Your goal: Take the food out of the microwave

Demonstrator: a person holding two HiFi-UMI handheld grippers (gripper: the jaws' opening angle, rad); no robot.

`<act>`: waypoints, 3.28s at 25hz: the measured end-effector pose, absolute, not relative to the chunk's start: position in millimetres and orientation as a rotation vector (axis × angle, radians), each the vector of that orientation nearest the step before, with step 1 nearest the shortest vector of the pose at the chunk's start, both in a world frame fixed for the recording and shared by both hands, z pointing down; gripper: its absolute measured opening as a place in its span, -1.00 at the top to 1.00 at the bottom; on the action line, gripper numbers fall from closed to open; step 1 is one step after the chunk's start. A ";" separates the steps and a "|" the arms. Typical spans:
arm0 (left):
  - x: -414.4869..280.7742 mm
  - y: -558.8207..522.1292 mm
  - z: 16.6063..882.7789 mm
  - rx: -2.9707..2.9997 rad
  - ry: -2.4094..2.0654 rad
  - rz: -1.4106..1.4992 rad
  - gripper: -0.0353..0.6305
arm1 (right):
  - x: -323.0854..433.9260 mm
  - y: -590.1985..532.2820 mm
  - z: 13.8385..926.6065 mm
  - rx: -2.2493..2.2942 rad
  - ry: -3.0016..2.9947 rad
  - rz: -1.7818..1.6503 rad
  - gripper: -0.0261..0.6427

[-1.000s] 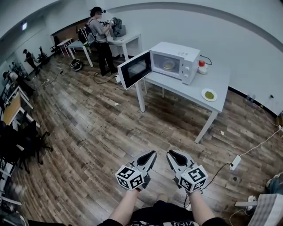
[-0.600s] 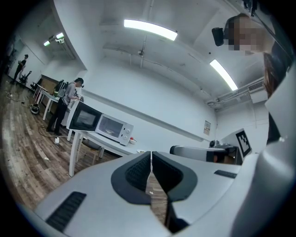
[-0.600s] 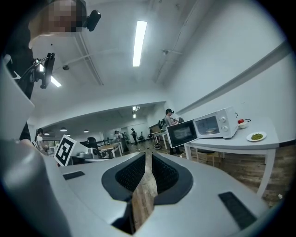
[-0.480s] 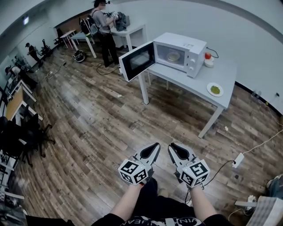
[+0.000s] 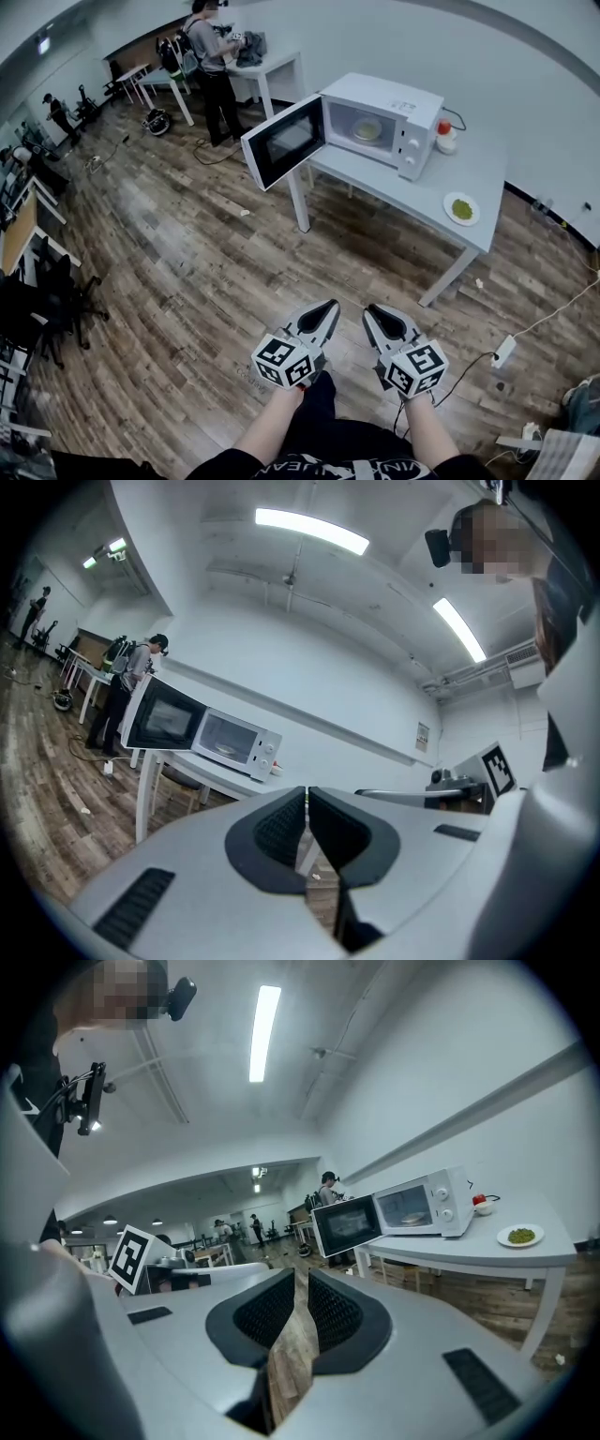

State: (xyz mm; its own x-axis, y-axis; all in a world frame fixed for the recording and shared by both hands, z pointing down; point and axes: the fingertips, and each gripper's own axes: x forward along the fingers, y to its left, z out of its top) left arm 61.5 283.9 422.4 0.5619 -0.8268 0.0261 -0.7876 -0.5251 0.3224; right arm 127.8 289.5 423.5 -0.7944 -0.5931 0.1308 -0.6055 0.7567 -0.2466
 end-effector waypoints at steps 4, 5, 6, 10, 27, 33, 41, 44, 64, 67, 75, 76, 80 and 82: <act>45.6 240.0 419.0 2.512 -1.317 -0.186 0.84 | 108.5 245.3 421.0 1.011 -2.903 0.439 0.74; 41.3 230.1 418.8 2.511 -1.315 -0.184 0.84 | 103.7 235.3 420.7 1.014 -2.905 0.447 0.74; 37.1 220.9 418.8 2.510 -1.312 -0.182 0.84 | 98.8 226.3 420.6 1.015 -2.905 0.453 0.74; 19.6 190.8 420.8 2.508 -1.296 -0.171 0.84 | 78.2 196.2 421.4 1.023 -2.899 0.464 0.75; -34.6 105.3 425.8 2.533 -1.228 -0.200 0.84 | 18.2 117.7 428.8 1.091 -2.876 0.457 0.74; -36.4 94.8 432.9 2.522 -1.201 -0.212 0.84 | 17.0 101.4 435.8 1.128 -2.849 0.489 0.74; -51.9 48.0 432.0 2.523 -1.209 -0.215 0.85 | -7.0 54.0 437.3 1.093 -2.866 0.487 0.74; -60.4 26.4 432.6 2.527 -1.209 -0.201 0.85 | -17.9 30.6 437.7 1.090 -2.875 0.497 0.75; -44.2 -129.8 445.3 2.530 -1.099 -0.162 0.84 | -0.5 -119.8 450.5 1.212 -2.816 0.565 0.74; -38.8 -150.4 448.2 2.532 -1.082 -0.151 0.84 | 5.4 -139.9 452.2 1.235 -2.809 0.572 0.74; -25.6 -193.8 455.7 2.545 -1.040 -0.131 0.84 | 16.9 -183.0 460.1 1.286 -2.799 0.592 0.74; -24.7 -196.7 456.5 2.546 -1.035 -0.131 0.84 | 16.2 -185.3 460.9 1.286 -2.798 0.593 0.74; -18.9 -209.7 460.7 2.548 -1.021 -0.137 0.84 | 15.5 -195.8 464.5 1.280 -2.795 0.590 0.74; -15.8 -215.0 463.6 2.546 -1.017 -0.142 0.84 | 16.8 -200.9 466.6 1.274 -2.793 0.586 0.74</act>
State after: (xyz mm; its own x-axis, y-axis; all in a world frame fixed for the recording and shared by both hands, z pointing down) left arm -15.8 -215.0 463.6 0.7308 -0.6807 0.0508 -0.6407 -0.6583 0.3950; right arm 16.8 -200.9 466.6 -0.6673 -0.7256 0.1678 -0.7319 0.5972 -0.3281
